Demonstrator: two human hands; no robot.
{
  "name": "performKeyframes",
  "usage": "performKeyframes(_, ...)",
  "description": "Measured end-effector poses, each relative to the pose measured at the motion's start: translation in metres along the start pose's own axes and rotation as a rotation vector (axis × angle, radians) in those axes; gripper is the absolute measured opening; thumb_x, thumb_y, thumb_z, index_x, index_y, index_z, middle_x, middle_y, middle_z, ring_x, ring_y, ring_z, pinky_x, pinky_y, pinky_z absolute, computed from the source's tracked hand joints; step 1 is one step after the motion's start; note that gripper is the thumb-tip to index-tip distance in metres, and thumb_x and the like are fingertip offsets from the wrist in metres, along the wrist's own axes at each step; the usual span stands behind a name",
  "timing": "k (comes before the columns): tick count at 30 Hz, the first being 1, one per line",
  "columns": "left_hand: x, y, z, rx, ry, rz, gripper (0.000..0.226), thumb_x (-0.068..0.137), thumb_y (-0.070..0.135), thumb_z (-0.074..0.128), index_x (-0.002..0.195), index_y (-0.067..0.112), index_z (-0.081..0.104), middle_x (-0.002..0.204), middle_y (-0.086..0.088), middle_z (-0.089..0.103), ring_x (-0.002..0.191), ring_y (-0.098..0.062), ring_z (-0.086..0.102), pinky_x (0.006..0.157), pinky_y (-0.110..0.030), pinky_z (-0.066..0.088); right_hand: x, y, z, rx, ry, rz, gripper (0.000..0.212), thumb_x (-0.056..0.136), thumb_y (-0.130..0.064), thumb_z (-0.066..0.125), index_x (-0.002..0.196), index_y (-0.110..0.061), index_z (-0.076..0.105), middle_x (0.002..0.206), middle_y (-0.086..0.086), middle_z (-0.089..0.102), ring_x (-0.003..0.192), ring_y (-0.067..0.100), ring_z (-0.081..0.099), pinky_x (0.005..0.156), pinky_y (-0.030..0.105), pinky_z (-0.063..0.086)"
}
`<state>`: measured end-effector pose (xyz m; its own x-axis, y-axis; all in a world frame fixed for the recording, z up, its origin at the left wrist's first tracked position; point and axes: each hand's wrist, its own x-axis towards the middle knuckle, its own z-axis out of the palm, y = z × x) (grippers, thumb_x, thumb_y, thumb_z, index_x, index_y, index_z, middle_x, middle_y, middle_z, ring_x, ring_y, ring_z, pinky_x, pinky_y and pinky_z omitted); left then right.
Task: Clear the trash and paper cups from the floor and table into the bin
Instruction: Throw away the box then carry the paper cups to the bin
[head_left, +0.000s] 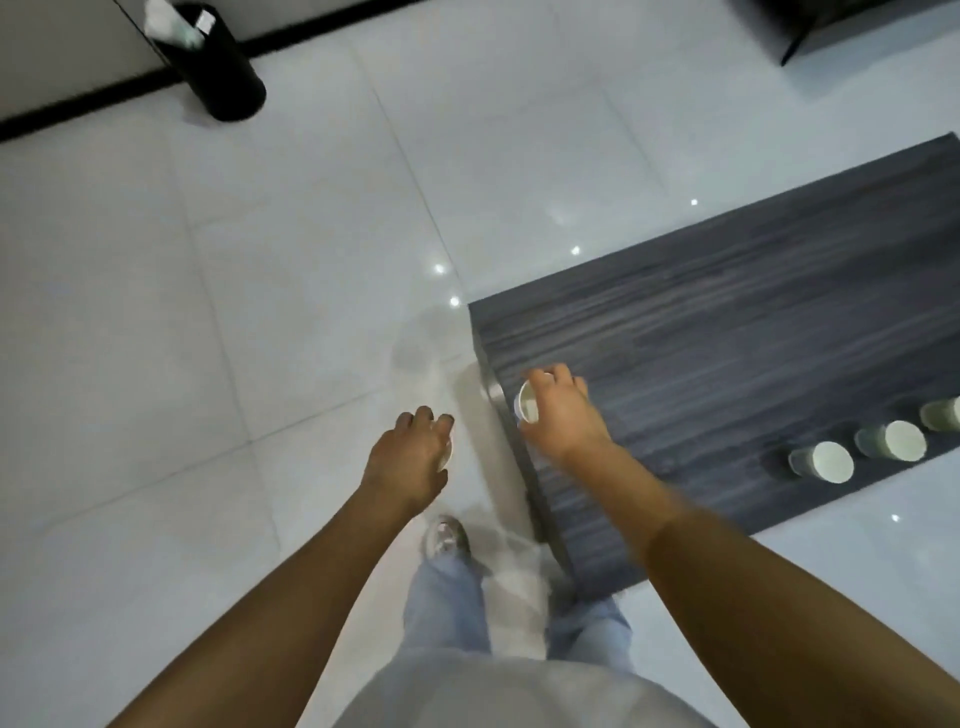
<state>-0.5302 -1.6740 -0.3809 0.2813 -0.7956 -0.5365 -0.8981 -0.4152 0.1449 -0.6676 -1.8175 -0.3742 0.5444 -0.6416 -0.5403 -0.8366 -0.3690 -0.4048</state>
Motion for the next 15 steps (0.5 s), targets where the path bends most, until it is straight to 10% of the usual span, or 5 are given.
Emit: performKeyframes(15, 0.023, -0.241, -0.157, -0.251, 0.169, -0.282, 0.053, 0.080, 0.032, 0.067, 0.127, 0.023, 0.042, 0.123, 0.001, 0.046, 0.113, -0.021, 0.044, 0.075, -0.033, 0.047, 0.123, -0.267, -0.042, -0.104, 0.057, -0.378, 0.065, 0.083, -0.018, 0.065, 0.141, -0.024, 0.036, 0.140, 0.004, 0.034, 0.123, 0.026, 0.036, 0.091, 0.037, 0.047)
